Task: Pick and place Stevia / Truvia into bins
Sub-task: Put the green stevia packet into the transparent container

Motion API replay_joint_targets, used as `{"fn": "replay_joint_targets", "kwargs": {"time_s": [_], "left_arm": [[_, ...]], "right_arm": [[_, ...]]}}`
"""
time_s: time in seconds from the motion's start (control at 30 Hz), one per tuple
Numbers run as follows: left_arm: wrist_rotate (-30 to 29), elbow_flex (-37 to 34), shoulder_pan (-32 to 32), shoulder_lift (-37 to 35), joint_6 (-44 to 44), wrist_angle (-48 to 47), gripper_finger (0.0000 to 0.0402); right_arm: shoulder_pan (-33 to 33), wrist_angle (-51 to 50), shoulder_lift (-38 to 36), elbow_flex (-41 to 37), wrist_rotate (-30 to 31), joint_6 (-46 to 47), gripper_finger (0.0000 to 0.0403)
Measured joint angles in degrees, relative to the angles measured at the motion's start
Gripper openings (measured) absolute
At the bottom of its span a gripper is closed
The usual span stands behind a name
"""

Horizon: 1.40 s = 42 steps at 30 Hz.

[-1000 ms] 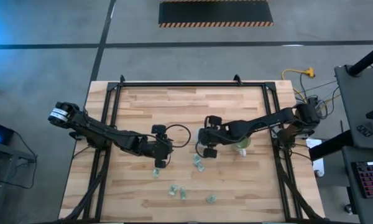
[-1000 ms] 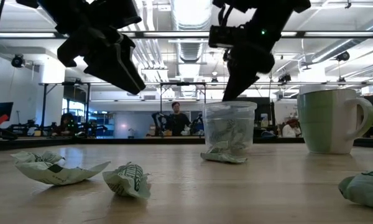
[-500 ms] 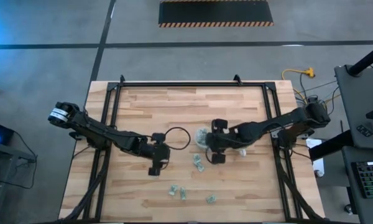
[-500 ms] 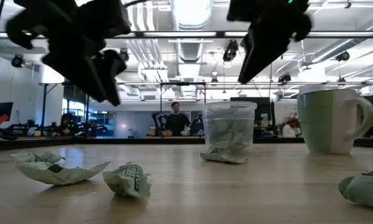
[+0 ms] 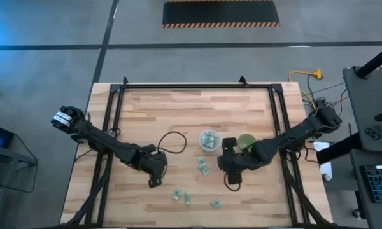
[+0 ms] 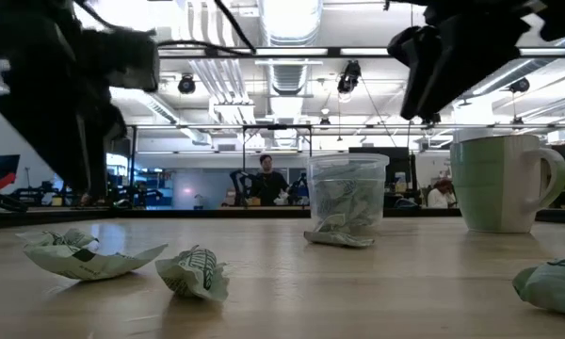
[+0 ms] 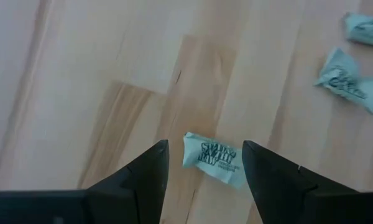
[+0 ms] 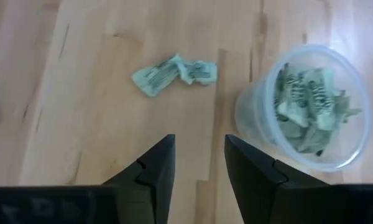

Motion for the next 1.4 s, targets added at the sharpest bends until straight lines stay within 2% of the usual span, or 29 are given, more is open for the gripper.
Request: {"fn": "replay_joint_targets", "kwargs": {"time_s": [0.27,0.5,0.67,1.0,1.23,1.4], "left_arm": [[1.4,0.23,0.01,7.46,-0.91,0.22,0.0187],[3.95,0.37,0.03,8.48,-0.99,1.16,0.0184],[4.69,0.38,0.01,8.24,-0.88,1.21,0.0146],[4.89,0.39,0.03,7.73,2.11,1.25,0.0012],[3.54,1.87,0.82,6.27,6.71,1.32,0.001],[-3.93,5.34,2.9,6.17,17.74,4.49,0.001]], "right_arm": [[1.6,0.21,0.02,-2.17,0.17,3.38,0.0118],[1.97,1.4,0.02,-4.61,0.15,4.15,0.0117],[1.96,1.54,0.02,-5.02,0.15,4.17,0.0117],[1.98,1.54,0.02,-5.04,0.13,4.13,0.0103],[1.96,1.53,0.02,-5.04,0.13,4.13,0.0095],[1.96,1.56,0.02,-5.04,0.13,3.94,0.0093]]}}
